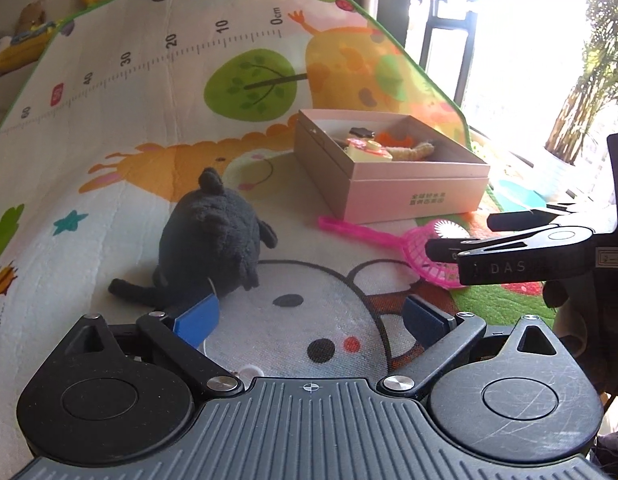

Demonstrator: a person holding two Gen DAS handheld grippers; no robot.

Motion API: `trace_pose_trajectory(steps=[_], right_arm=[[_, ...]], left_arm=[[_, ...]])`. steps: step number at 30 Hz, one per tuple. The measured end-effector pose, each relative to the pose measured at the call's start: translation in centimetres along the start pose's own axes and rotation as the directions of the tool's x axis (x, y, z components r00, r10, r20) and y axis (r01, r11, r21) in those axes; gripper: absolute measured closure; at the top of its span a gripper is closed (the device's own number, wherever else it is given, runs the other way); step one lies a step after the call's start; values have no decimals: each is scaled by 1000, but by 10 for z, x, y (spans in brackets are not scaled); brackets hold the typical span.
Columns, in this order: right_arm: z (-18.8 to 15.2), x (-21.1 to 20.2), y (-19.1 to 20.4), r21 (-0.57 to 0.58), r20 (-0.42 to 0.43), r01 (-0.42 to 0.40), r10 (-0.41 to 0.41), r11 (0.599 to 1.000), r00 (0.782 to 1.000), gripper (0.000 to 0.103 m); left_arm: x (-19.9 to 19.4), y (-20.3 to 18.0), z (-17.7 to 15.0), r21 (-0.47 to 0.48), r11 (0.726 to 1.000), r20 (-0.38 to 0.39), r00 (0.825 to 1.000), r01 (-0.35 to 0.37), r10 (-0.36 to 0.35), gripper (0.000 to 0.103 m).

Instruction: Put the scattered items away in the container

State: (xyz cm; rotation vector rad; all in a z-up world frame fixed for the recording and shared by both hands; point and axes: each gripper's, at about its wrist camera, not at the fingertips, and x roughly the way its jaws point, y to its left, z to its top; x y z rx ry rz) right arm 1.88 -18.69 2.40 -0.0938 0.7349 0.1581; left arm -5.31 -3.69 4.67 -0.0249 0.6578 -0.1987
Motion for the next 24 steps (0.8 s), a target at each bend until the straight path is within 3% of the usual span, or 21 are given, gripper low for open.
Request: trace_pose_trajectory(steps=[10,11,13,14,17,19,20,21,24], right_arm=[[-37,-58,-14,-200,24,-164,172,966,985,40],[-40,-63,-18,-216,37,-148,160,965,986,38],[-43,-69,-23,-239,83,-74,96,968,992,17],[-44,-71,-27,-244,112,-19,48,970,993,13],[-40,-66,-38,-249,147,122,-87,961,985,12],[-38,-61,-40,-256,190,260,-216,931,958,12],[-37,-60,-42,-245,200,290,-245,925,949,12],[-35,-61,-47,-212,197,281,-240,936,950,11],[-27,-64,-62,-44,137,123,-116,991,984,7]], left_arm=[[1,2,-1,-9,1000,-15,1000,9,-10,2],[1,1,-1,-8,1000,-17,1000,20,-20,2],[3,-2,-1,-1,999,-25,999,44,-44,2],[3,-5,-1,5,999,-28,998,54,-53,2],[6,-11,-3,18,997,-38,997,69,-68,2],[7,-13,-4,23,997,-42,997,72,-71,2],[8,-14,-4,24,997,-44,997,72,-71,2],[9,-14,-3,25,997,-47,997,69,-68,2],[10,-14,-3,26,998,-53,997,58,-57,2]])
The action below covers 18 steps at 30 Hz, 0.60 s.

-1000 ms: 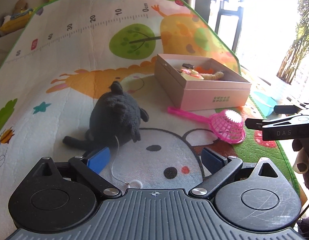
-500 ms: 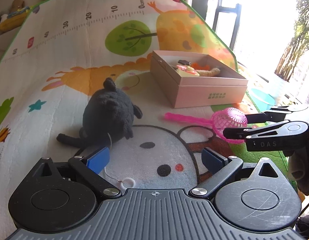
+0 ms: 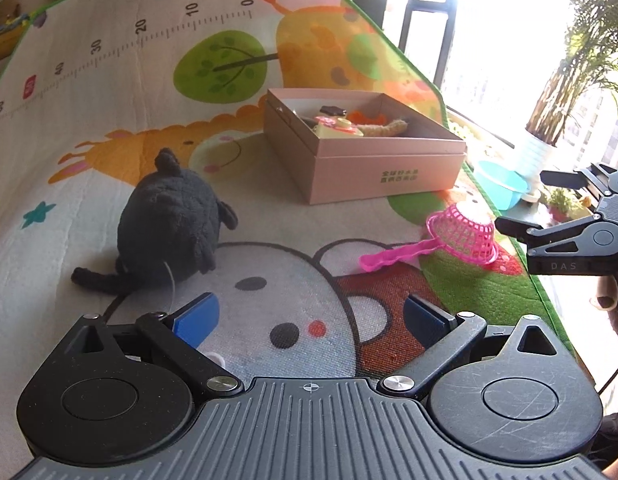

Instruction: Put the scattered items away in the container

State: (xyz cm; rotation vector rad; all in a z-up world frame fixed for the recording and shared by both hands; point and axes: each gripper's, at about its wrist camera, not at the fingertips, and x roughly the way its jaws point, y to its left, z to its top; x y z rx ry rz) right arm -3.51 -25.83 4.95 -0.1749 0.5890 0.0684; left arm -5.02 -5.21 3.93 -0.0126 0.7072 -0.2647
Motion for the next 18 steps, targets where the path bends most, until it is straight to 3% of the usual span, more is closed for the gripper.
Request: trace_pose_trajectory(steps=[2,5,9,11,12,15,18], right_arm=[[2,5,0,102,-29,-63,66,993,997,6],[4,18,9,183,-50,-67,78,981,996,6],[5,34,29,162,-68,-55,67,985,995,7],[2,39,39,122,-87,-40,50,992,995,19],[0,40,41,110,-92,-45,55,993,994,30],[-3,33,44,91,-71,-63,70,994,995,39],[-8,28,46,73,-56,-71,75,995,996,38]], left_arm=[[1,1,-1,-2,1000,-4,1000,-2,2,2],[3,2,-2,-9,1000,-11,1000,-4,3,2],[7,1,-4,-12,1000,-22,1000,-5,5,2],[3,0,-3,-4,1000,-9,1000,-3,3,2],[0,1,-2,-1,1000,5,1000,-6,6,2],[-12,11,8,-27,998,74,996,-53,55,2],[-16,29,24,-70,986,138,977,-153,161,2]])
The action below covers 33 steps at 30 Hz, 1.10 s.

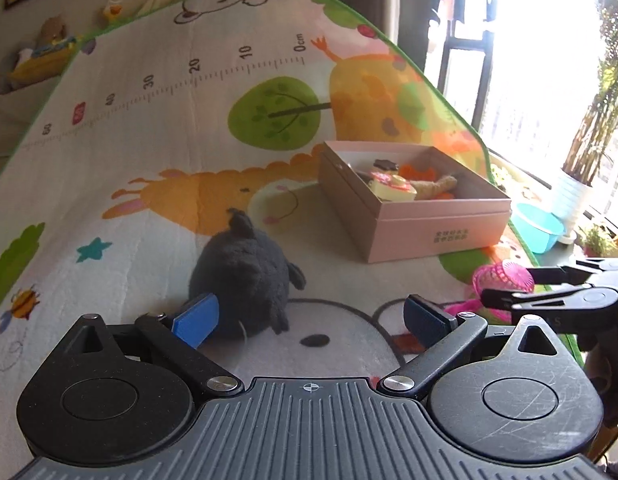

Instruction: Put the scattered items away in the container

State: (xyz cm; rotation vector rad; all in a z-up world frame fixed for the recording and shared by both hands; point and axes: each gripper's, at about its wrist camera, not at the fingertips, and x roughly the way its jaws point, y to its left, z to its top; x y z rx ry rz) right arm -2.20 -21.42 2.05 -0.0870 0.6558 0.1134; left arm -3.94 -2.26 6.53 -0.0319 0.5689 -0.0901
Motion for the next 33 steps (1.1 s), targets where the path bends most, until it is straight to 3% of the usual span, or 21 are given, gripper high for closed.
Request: trace_pose_trajectory(steps=[3,10,12,15,20,26,30,33], right_arm=[[-7,-5,-1,-1,16,0,0,1000,1000,37],[-13,-13,-17,66,18,8,-9,998,1000,19],[-14,-13,-21,88,18,5,-7,996,1000,17],[-14,-11,-21,92,13,4,-5,996,1000,15],[-15,-15,-19,90,33,12,-15,996,999,9],[-16,-16,-19,90,40,11,-14,996,999,9],[-14,-18,-17,87,37,4,-8,996,999,9],[-7,-19,-15,97,20,-13,11,995,1000,9]], left_arm=[[15,12,15,-14,998,9,999,-54,54,2],[61,11,24,51,997,-36,998,-55,56,2],[65,6,21,38,999,-50,999,-18,20,2],[54,-13,15,107,993,-5,999,51,-51,1],[34,-48,3,240,951,6,979,198,-205,0],[19,-61,-6,232,937,-19,965,260,-263,0],[1,-55,-8,208,948,4,969,240,-246,0],[-7,-43,-8,170,973,32,986,157,-165,0]])
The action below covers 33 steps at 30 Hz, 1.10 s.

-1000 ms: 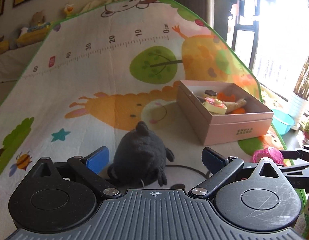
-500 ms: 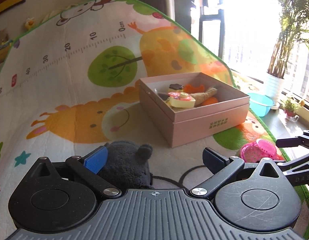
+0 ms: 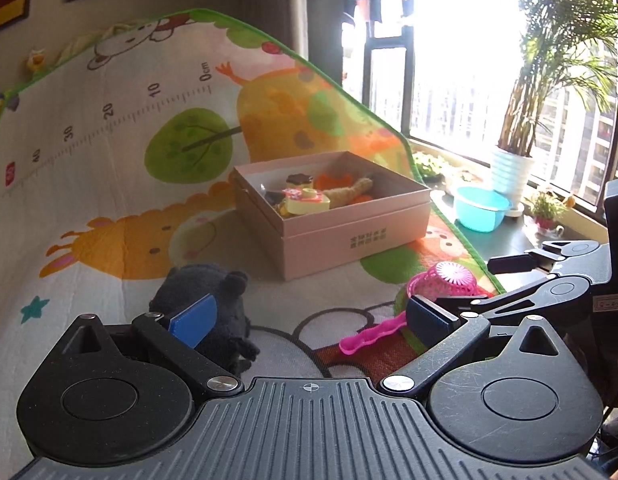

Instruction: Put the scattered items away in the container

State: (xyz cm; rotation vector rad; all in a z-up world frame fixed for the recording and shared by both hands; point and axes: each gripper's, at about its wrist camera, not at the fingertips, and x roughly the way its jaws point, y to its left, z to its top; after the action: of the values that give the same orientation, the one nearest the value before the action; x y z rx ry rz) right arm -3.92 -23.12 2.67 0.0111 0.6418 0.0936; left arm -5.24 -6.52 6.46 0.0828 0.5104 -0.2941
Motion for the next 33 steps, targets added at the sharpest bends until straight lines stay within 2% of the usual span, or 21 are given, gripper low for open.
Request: trace_pose_trajectory(steps=[3,6,11,14,17,19,22,25,29,31,33], right_arm=[[7,0,4,9,-2,6,-6,1000,1000,12],[11,0,8,-7,5,16,-16,1000,1000,12],[5,1,12,-26,11,24,-24,999,1000,12],[2,-2,13,-36,17,28,-27,999,999,12],[2,-5,10,-43,28,46,-44,998,999,12],[3,-7,7,-37,29,54,-53,998,998,12],[5,-8,0,-18,24,54,-54,998,998,12],[6,-6,-4,1,14,44,-44,999,999,12],[4,-3,-5,16,-4,22,-22,1000,1000,12],[3,-2,-5,16,-7,26,-26,1000,1000,12],[2,-1,-6,20,-4,34,-34,999,999,12]], left_arm=[[0,22,0,-80,993,-12,997,-83,82,0],[5,45,0,-181,973,-51,989,-146,139,0],[7,66,-2,-270,945,-64,983,-186,175,0],[16,84,2,-341,917,-74,979,-206,192,0],[34,102,7,-413,889,-100,980,-197,171,0],[50,109,10,-426,884,-120,981,-191,154,0],[70,108,13,-387,902,-141,979,-191,147,0],[74,93,18,-344,931,-109,990,-117,84,0],[61,46,24,-177,984,-26,999,18,-23,0],[53,21,22,-74,995,-8,997,74,-75,0],[48,3,19,4,994,-12,994,113,-113,0]])
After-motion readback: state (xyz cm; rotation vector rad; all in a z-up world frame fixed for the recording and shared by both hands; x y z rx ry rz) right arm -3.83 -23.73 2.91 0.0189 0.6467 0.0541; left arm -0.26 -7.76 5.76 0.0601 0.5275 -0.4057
